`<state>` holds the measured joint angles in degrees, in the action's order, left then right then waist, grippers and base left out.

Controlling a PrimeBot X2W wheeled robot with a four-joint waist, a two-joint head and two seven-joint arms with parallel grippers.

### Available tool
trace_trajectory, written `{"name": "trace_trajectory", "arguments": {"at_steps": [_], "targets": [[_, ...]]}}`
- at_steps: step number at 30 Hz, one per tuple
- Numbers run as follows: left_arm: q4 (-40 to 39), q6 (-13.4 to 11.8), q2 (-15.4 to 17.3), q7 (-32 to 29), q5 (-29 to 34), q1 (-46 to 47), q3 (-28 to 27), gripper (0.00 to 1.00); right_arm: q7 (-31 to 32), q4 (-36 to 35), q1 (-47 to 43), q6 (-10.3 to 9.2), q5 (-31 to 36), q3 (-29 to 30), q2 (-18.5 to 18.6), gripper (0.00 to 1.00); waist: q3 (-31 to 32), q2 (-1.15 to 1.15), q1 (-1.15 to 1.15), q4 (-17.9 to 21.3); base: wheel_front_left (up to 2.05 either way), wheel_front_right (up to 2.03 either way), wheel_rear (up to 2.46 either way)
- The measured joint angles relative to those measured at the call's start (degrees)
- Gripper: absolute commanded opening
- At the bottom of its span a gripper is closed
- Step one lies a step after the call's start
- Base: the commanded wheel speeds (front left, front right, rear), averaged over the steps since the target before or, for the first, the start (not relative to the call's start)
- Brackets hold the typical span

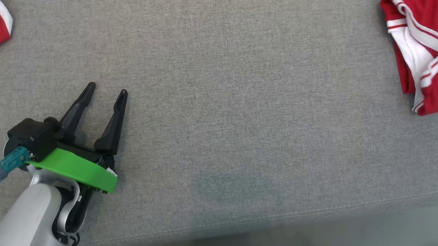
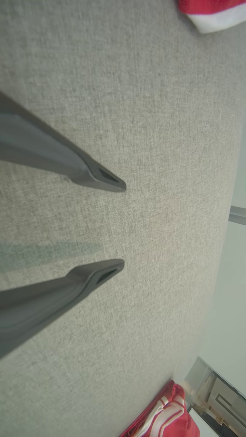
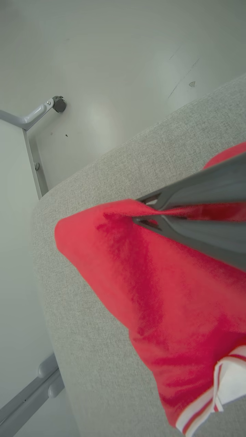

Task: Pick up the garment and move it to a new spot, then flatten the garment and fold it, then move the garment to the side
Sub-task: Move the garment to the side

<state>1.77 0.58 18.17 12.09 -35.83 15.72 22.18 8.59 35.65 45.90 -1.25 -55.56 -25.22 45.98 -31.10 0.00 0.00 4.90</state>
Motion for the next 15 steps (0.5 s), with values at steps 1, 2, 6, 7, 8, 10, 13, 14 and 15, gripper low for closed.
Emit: {"name": "trace_trajectory", "arguments": {"at_steps": [1, 2, 6, 7, 8, 10, 13, 14, 15], "targets": [[0.15, 0.00, 0.00, 0.01, 0.05, 0.04, -0.09, 1.00, -0.08, 0.82, -0.08, -1.05, 0.52, -0.27, -0.04, 1.00, -0.19, 0.00, 0.00, -0.14, 0.00, 0.00, 0.00], [0.25, 0.00, 0.00, 0.05, 0.08, 0.08, -0.14, 1.00, -0.59, 1.42, -0.23, -2.05, 1.51, -0.63, -0.04, 1.00, -0.32, 0.00, 0.00, -0.24, 0.00, 0.00, 0.00], [0.63, 0.00, -0.09, 0.07, 0.30, 0.18, -0.08, 1.00, -2.58, 2.92, -0.36, -3.41, 3.81, -1.32, -0.32, 1.00, -0.50, 0.00, 0.00, -0.34, 0.00, 0.00, 0.00], [0.93, 0.00, -0.11, 0.08, 0.30, 0.19, -0.10, 1.00, -3.14, 3.26, -0.36, -3.42, 3.92, -1.48, -0.69, 1.00, -0.43, 0.00, 0.00, -0.31, 0.00, 0.00, 0.00], [1.27, 0.00, -0.12, 0.08, 0.30, 0.20, -0.07, 1.00, -3.69, 3.67, -0.39, -3.45, 4.37, -1.79, -1.15, 1.00, -0.29, 0.00, 0.00, -0.26, 0.00, 0.00, 0.00], [1.51, 0.09, -0.26, 0.10, 0.30, 0.22, 0.04, 1.00, -4.13, 4.37, -0.77, -3.48, 5.44, -2.44, -1.64, 1.00, 0.09, 0.00, 0.00, -0.19, 0.00, 0.00, 0.00], [1.97, 0.51, -1.19, 0.30, 0.30, 0.73, 0.42, 1.00, -6.50, 5.22, -1.92, -3.48, 5.90, -2.10, -1.78, 1.00, 0.78, 0.00, 0.00, -0.20, 0.00, 0.00, 0.00], [2.18, 0.52, -1.43, 0.49, 0.30, 0.85, 0.45, 1.00, -6.79, 5.28, -2.17, -3.47, 5.91, -2.25, -1.98, 1.00, 1.05, 0.00, 0.00, -0.24, 0.00, 0.00, 0.00], [2.18, 0.52, -1.43, 0.49, 0.30, 0.85, 0.45, 1.00, -6.79, 5.28, -2.17, -3.47, 5.91, -2.25, -1.98, 1.00, 1.05, 0.00, 0.00, -0.24, 0.00, 0.00, 0.00]]}}
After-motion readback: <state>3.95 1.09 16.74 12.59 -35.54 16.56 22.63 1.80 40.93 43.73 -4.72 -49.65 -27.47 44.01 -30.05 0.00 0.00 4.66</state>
